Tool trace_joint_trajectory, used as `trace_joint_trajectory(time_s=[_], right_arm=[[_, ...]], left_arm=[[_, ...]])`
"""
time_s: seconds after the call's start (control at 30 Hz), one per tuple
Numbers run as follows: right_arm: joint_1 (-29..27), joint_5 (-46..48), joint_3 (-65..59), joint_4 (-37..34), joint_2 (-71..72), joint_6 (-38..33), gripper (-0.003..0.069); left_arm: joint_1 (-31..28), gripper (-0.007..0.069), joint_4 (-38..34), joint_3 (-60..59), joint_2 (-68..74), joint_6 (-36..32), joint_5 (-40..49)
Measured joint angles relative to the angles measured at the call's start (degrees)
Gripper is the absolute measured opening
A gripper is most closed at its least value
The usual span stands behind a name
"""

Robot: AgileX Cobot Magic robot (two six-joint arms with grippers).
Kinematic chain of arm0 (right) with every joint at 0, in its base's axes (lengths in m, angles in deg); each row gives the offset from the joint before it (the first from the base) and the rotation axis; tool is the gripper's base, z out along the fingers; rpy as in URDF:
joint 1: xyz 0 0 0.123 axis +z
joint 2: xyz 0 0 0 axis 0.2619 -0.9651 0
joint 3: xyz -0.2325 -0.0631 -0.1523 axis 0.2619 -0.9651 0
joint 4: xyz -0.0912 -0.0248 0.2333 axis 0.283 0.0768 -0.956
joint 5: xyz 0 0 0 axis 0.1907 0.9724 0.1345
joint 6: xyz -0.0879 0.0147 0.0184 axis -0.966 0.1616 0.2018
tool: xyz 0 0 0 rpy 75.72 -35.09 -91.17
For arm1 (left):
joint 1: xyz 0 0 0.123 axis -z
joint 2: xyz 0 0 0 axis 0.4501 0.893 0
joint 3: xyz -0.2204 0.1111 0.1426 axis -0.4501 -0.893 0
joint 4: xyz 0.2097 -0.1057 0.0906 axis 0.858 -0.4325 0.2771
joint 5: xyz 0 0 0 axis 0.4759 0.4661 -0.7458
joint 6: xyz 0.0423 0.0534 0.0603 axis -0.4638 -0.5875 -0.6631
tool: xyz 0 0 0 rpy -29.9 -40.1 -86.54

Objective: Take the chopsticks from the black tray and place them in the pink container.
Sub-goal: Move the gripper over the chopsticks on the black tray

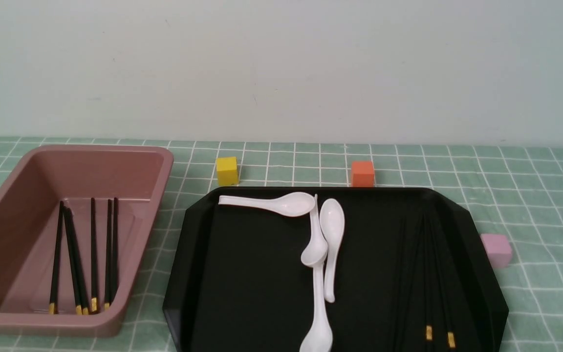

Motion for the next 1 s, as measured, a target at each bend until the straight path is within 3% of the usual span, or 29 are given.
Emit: trace_joint_trajectory(time_s=[0.27, 0.53, 0.63, 0.77, 0.83, 0.87, 1.0], right_arm=[[0.0, -2.0, -0.4, -25.2, 0.0, 11.5, 0.0240], [0.0, -2.8, -0.3, -35.5, 0.0, 12.9, 0.0234], [0.0, -2.9, 2.3, -40.4, 0.0, 9.5, 0.0208], [0.0, -3.8, 10.6, -41.9, -0.1, -1.9, 0.0125], [0.0, -2.8, 18.0, -41.8, -2.5, -10.6, 0.0035], [0.0, -1.5, 20.9, -41.3, -4.4, -13.1, 0.0001], [0.0, 9.8, 30.0, -37.1, -14.4, -17.1, -0.0007]], left_arm=[[0.0, 0.0082, 0.0, 0.0, 0.0, 0.0, 0.0], [0.0, 0.0092, 0.0, 0.0, 0.0, 0.0, 0.0], [0.0, 0.0093, 0.0, 0.0, 0.0, 0.0, 0.0], [0.0, 0.0093, 0.0, 0.0, 0.0, 0.0, 0.0], [0.0, 0.0093, 0.0, 0.0, 0.0, 0.0, 0.0], [0.0, 0.0093, 0.0, 0.0, 0.0, 0.0, 0.0], [0.0, 0.0093, 0.0, 0.0, 0.0, 0.0, 0.0]])
